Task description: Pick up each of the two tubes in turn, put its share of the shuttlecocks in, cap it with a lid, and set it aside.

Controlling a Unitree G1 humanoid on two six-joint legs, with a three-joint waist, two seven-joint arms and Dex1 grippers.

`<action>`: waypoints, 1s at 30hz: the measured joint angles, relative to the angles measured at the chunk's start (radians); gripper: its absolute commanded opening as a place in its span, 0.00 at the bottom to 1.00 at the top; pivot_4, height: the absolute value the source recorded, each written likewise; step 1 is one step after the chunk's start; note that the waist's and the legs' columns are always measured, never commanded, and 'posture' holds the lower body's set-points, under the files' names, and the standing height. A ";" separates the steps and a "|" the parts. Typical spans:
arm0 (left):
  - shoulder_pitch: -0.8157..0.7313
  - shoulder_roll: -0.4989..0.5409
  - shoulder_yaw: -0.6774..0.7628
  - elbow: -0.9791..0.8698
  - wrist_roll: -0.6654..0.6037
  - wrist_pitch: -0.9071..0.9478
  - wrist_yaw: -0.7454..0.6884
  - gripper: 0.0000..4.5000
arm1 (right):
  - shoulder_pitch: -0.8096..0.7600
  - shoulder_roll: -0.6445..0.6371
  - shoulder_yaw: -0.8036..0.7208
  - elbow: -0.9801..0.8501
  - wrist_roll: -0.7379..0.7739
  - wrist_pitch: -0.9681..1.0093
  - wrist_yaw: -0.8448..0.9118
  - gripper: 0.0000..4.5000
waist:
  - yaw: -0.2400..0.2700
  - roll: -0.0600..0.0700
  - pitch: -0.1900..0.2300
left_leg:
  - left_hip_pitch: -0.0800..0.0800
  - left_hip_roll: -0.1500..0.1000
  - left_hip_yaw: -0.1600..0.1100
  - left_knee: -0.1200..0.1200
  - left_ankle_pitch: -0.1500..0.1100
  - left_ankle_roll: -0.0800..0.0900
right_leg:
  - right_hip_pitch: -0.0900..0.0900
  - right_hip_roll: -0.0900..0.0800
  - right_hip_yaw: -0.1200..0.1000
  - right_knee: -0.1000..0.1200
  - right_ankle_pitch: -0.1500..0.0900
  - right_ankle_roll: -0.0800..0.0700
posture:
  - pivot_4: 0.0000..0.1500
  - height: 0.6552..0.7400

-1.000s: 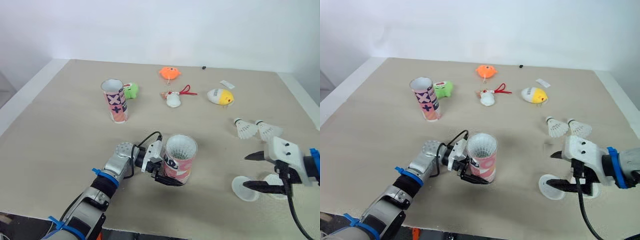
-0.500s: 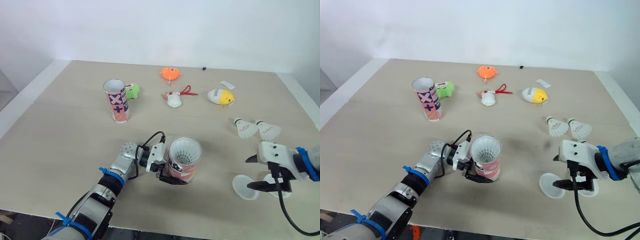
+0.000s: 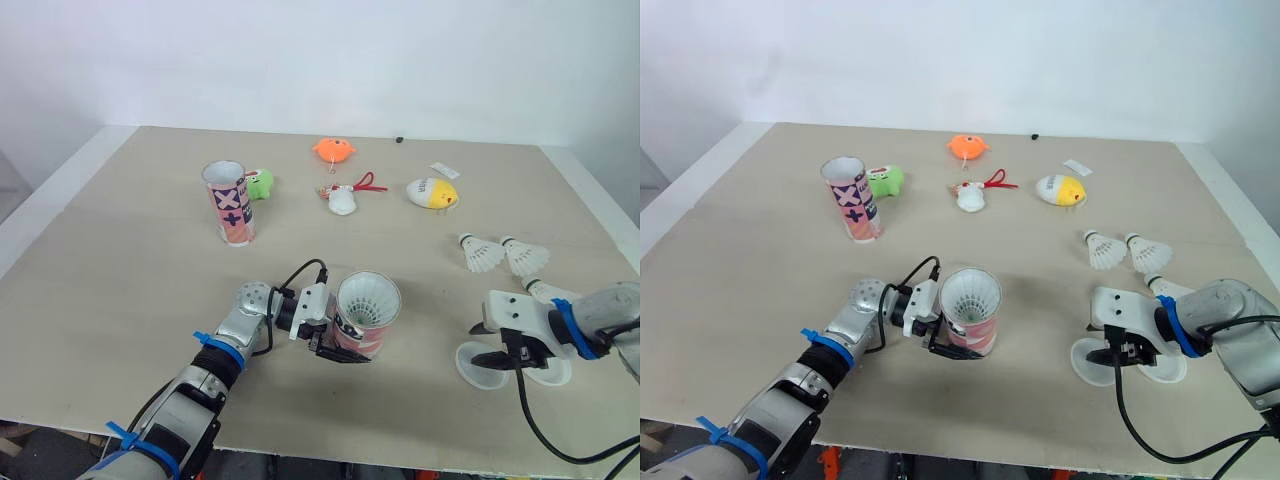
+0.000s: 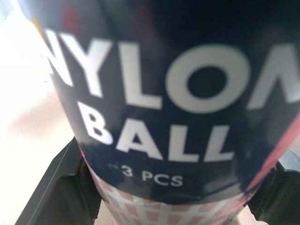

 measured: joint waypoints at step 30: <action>-0.020 0.018 -0.001 -0.033 -0.002 0.138 0.017 0.76 | -0.497 0.021 -0.140 -0.225 0.466 0.290 0.166 0.02 | -0.001 0.001 0.000 | -0.005 0.007 0.002 -0.002 0.000 0.000 | -0.008 0.006 0.001 0.000 0.002 -0.006 | 1.00 1.00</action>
